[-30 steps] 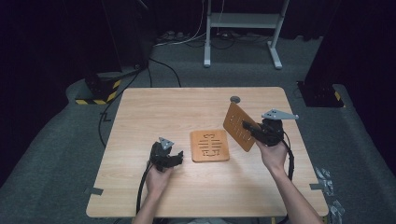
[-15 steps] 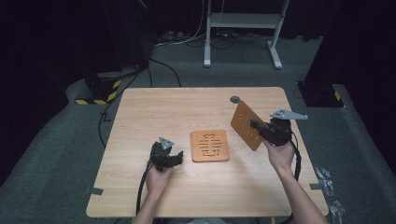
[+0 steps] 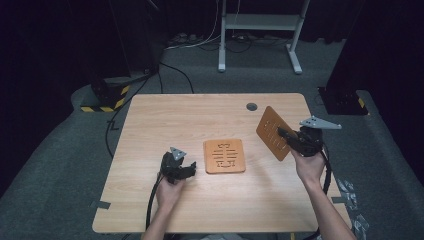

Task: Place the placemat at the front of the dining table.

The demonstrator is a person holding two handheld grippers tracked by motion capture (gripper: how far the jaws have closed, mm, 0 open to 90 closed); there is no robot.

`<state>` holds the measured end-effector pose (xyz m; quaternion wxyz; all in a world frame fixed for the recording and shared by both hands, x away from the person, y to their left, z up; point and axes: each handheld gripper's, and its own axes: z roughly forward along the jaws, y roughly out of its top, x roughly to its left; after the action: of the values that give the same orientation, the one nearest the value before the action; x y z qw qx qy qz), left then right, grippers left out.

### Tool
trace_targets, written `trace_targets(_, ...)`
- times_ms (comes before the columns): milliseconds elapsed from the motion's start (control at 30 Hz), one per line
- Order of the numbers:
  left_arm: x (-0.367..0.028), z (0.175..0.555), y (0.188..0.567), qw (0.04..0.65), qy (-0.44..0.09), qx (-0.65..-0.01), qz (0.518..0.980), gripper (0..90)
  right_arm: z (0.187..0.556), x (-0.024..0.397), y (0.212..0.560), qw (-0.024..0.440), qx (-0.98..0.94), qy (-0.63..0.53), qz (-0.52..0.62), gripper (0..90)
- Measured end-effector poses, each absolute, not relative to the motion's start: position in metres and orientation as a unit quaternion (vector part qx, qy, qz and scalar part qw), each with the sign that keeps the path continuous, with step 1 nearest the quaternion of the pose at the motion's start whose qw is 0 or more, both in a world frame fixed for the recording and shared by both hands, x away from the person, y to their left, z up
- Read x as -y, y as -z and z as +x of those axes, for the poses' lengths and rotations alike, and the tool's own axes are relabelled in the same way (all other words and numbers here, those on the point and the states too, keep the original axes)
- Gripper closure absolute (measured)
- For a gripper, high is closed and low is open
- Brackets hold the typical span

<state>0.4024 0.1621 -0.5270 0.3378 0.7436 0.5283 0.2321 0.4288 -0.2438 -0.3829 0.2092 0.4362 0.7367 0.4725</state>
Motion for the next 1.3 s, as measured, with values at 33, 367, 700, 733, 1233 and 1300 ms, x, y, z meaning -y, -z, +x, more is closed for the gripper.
trace_targets(33,-0.162,0.402,0.527,0.338,-0.232,-0.529,0.743,27.6,0.429,0.245,0.383,0.211,-0.735,-0.473,0.437,86.4)
trace_targets(367,-0.162,0.402,0.527,0.338,-0.232,-0.528,0.744,27.6,0.426,0.256,0.381,0.218,-0.728,-0.47,0.449,86.4)
trace_targets(700,-0.162,0.402,0.527,0.338,-0.232,-0.528,0.743,27.6,0.424,0.269,0.379,0.233,-0.719,-0.466,0.459,86.4)
trace_targets(733,-0.162,0.402,0.527,0.338,-0.232,-0.528,0.743,27.6,0.424,0.269,0.379,0.233,-0.719,-0.466,0.459,86.4)
trace_targets(1233,-0.162,0.402,0.527,0.338,-0.232,-0.529,0.743,27.6,0.42,0.283,0.38,0.245,-0.712,-0.457,0.473,86.4)
trace_targets(1300,-0.162,0.402,0.527,0.338,-0.232,-0.528,0.743,27.6,0.421,0.285,0.381,0.249,-0.712,-0.455,0.473,86.4)
